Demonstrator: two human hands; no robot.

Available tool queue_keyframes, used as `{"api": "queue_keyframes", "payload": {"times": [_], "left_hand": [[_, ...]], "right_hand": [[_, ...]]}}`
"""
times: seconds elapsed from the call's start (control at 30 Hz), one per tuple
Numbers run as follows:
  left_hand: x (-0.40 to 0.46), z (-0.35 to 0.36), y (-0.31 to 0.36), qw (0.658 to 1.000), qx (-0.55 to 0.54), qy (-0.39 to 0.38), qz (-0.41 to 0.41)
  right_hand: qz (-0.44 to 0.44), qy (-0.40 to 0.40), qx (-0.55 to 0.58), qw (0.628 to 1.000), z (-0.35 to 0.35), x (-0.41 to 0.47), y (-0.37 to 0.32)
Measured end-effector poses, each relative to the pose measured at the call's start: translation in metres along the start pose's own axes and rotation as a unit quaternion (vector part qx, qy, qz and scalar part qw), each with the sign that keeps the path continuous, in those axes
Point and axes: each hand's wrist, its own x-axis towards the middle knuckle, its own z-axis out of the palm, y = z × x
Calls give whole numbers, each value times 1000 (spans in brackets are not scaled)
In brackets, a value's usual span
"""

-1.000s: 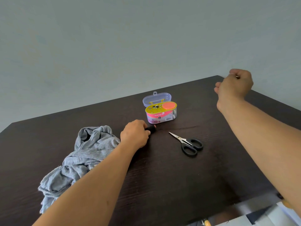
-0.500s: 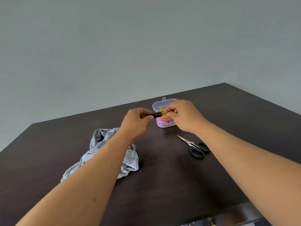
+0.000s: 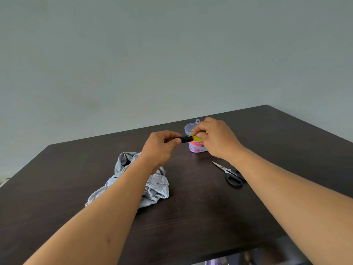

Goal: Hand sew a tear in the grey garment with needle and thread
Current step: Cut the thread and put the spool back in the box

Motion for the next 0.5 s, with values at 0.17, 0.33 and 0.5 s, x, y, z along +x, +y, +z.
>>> {"api": "queue_keyframes", "payload": {"times": [0.17, 0.33, 0.5], "left_hand": [[0, -1, -2, 1000, -4, 0, 2], [0, 2, -3, 1000, 0, -2, 7], [0, 4, -3, 1000, 5, -6, 11]], "right_hand": [[3, 0, 10, 1000, 2, -1, 0], [18, -6, 57, 998, 4, -3, -2], [42, -20, 80, 996, 7, -4, -4]]}}
